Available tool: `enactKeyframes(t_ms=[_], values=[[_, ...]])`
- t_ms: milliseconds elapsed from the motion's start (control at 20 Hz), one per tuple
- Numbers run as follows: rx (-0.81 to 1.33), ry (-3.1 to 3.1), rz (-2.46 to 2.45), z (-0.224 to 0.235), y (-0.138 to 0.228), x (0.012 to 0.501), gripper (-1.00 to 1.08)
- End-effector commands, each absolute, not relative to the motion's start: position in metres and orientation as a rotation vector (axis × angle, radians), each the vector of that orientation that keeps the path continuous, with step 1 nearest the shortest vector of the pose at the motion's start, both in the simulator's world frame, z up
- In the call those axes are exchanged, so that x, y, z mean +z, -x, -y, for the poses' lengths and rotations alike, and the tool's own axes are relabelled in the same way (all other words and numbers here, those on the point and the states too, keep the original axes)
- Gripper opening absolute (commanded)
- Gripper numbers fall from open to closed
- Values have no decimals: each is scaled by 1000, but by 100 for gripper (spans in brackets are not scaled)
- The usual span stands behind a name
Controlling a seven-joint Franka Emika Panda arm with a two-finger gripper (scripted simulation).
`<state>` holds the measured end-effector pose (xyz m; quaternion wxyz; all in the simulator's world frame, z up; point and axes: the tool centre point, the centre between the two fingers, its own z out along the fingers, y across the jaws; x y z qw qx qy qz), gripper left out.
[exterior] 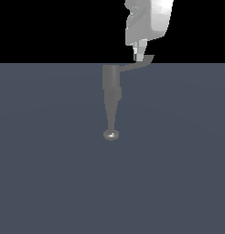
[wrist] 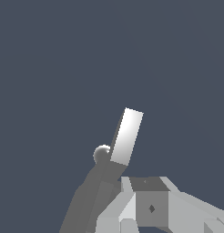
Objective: Turn on the faucet by rotating a designated handle.
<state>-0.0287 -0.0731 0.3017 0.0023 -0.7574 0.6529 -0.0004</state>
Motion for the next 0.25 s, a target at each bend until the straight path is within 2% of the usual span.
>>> enactKeyframes(t_ms=[0,200], values=[[-1,2345,-2090,96,26,299,-100],[0,2342,-2093,101,21,299,-100]])
